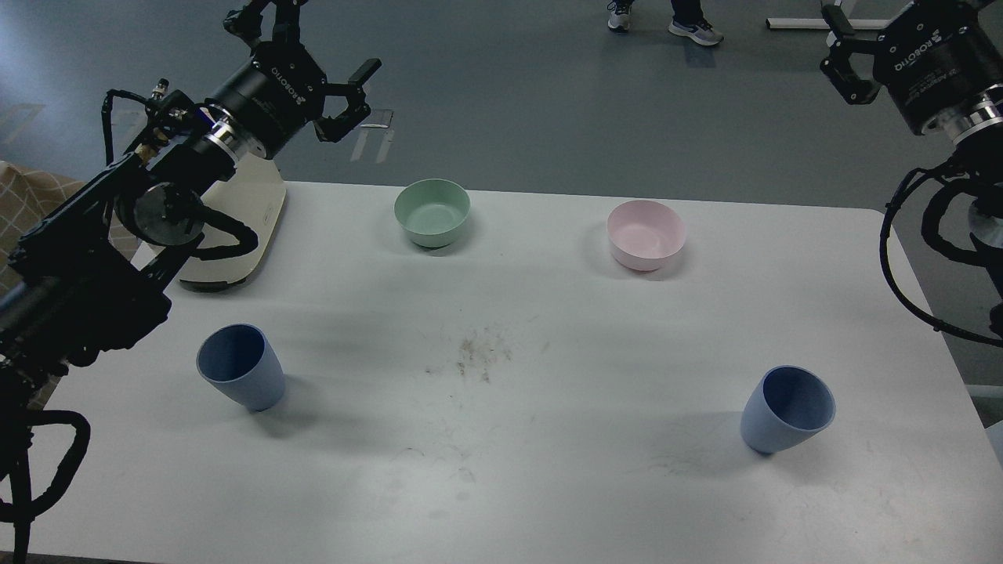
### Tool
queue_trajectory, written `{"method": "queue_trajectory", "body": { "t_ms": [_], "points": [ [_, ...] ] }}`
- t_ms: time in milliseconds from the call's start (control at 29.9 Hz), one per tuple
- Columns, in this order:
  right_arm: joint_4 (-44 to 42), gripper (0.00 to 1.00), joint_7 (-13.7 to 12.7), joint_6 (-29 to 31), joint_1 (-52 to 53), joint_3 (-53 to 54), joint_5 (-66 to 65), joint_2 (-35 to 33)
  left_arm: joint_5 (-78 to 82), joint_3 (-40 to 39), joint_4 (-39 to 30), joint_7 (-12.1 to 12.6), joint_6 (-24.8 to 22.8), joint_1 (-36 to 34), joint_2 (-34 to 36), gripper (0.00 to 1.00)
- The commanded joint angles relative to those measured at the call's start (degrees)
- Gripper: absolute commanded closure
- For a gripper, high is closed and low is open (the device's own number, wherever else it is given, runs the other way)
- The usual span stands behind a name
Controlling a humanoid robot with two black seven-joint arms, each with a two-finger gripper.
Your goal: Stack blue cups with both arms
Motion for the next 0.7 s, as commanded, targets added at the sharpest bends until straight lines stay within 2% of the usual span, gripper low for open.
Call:
{"method": "queue_trajectory", "body": {
  "t_ms": [0,167,435,669],
  "points": [
    [-0.26,0.00,0.00,0.00,0.04,-2.27,0.03,0.09,0.17,-0.29,0.33,0.37,0.00,0.13,-1.91,0.02],
    [-0.17,0.00,-0.09,0.18,-0.49,-2.54,0.20,-0.35,-0.27,-0.47,0.16,0.55,0.00,0.13,-2.61,0.02],
    [-0.78,0.00,0.00,0.53,-0.75,-2.63,-0.06,-0.17,0.70,-0.73,0.07,-1.90,0.00,1.01,-4.20,0.02],
    [-0.61,0.00,0.18,2.69,-1.45,-2.63,0.03,-0.70,5.00,-0.73,-1.07,-2.08,0.00,2.33,-3.32,0.02]
  ]
}}
